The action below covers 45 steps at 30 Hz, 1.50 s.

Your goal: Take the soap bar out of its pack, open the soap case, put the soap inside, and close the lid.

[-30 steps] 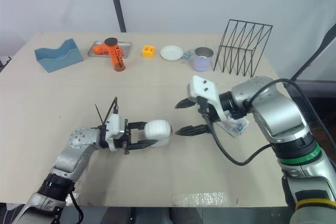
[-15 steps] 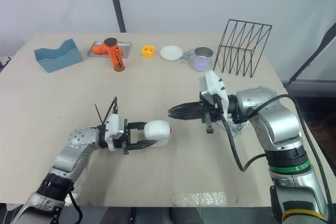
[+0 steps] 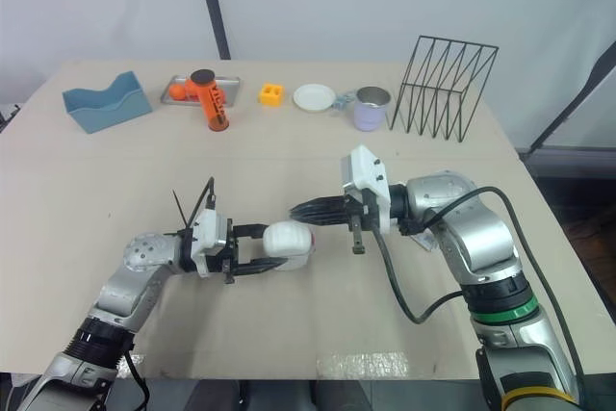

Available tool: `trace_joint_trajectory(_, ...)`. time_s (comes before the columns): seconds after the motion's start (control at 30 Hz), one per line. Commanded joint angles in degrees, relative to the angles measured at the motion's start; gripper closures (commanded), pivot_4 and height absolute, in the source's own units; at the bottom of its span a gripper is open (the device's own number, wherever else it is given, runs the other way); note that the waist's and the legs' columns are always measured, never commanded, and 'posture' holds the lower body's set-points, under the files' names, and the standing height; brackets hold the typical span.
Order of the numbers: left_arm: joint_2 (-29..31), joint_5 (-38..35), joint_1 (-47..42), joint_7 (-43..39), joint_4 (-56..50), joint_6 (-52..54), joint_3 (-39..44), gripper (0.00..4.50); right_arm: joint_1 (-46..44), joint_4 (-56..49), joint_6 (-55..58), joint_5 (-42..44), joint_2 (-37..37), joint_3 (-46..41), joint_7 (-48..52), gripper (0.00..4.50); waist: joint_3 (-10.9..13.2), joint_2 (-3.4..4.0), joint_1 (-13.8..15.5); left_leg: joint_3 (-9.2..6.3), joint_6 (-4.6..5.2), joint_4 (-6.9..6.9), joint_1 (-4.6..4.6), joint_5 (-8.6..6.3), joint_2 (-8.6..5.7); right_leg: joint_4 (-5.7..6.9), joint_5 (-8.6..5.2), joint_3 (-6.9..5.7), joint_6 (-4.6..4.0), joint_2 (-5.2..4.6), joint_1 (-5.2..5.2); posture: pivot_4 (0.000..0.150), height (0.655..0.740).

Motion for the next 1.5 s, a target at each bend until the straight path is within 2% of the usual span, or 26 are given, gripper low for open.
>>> trace_joint_trajectory(0.03,0.34,-0.22,-0.02,0.42,-1.60,0.31,0.33,2.56,0.18,-0.43,-1.77,-0.79,0.81,1.11,-0.22,4.42,0.00,0.00,0.00,0.00,0.00,0.00,0.00,0.00,0.00,0.00,0.00,0.00,0.00,0.00,0.00,0.150,0.7400)
trace_joint_trajectory(0.63,0.68,-0.17,0.09,0.94,-2.02,0.57,0.47,2.56,2.41,3.07,-6.42,-4.48,0.59,4.82,1.26,4.42,-0.01,0.00,-0.01,0.00,0.00,0.00,0.13,0.00,0.01,0.02,-0.01,0.01,0.01,0.01,0.13,0.150,0.7400)
trace_joint_trajectory(1.13,0.60,-0.13,-0.07,1.41,-2.08,0.69,0.66,2.56,4.76,5.91,-1.95,-8.66,-0.74,11.20,-0.10,4.42,-0.17,-0.05,-0.10,0.02,0.00,-0.01,0.52,0.00,0.07,0.02,-0.17,0.05,0.30,0.08,0.47,0.150,0.7400)
trace_joint_trajectory(1.5,0.39,0.08,-0.27,1.57,-1.70,0.57,0.75,2.56,4.41,6.63,-2.21,-7.25,0.01,10.37,-0.95,4.42,-0.28,-0.16,-0.15,0.18,0.01,-0.24,1.25,-0.01,0.10,-0.12,-0.23,0.21,0.32,0.11,1.05,0.150,0.7400)
